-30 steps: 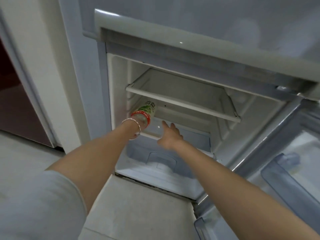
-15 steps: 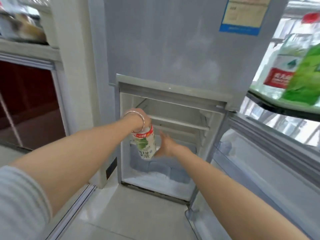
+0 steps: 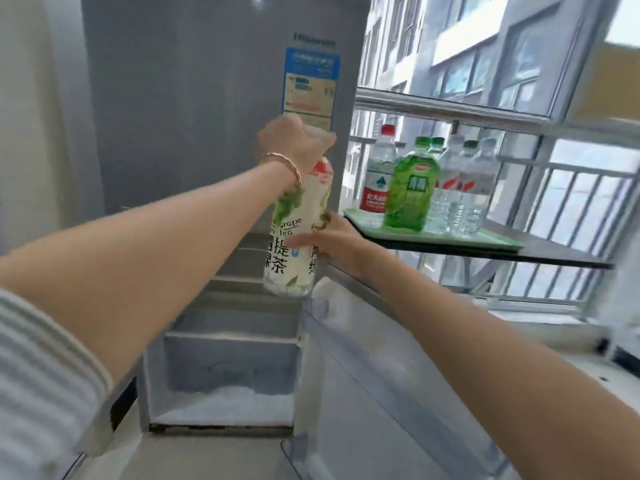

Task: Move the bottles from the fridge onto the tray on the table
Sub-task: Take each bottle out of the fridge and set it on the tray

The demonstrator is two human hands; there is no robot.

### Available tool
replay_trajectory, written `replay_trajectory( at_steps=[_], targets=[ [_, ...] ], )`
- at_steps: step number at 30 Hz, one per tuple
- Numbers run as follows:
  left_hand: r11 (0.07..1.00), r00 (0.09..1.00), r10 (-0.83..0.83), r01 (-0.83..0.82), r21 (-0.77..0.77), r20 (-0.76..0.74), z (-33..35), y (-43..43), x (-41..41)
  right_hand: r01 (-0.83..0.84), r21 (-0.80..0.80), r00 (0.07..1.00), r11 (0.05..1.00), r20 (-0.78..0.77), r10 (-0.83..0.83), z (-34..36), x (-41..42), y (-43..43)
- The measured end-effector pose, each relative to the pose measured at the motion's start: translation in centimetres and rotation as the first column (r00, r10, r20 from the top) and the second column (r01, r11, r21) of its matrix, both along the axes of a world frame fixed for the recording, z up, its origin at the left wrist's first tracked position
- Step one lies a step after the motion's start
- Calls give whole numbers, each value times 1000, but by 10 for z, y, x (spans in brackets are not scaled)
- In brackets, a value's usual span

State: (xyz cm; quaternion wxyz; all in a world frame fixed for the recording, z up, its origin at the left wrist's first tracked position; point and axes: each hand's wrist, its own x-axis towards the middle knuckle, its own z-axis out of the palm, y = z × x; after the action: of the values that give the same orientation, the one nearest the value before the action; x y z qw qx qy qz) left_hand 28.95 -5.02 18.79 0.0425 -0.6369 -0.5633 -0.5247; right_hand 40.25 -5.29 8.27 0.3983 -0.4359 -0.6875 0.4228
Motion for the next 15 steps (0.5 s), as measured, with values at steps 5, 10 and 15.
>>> replay_trajectory(
  at_steps=[5,10,15],
  targets=[
    [965,970,-233,223,135,70,30,19,60,275,159,955,948,-155,-252,44,56,7],
    [950,936,-295,310,-49,192,6,55,98,599,354,797,718,-183,-575,59,100,49],
    [881,872,-436,464,-94,221,-26,85,119,679,422,707,600,-154,-691,43,119,97]
  ],
)
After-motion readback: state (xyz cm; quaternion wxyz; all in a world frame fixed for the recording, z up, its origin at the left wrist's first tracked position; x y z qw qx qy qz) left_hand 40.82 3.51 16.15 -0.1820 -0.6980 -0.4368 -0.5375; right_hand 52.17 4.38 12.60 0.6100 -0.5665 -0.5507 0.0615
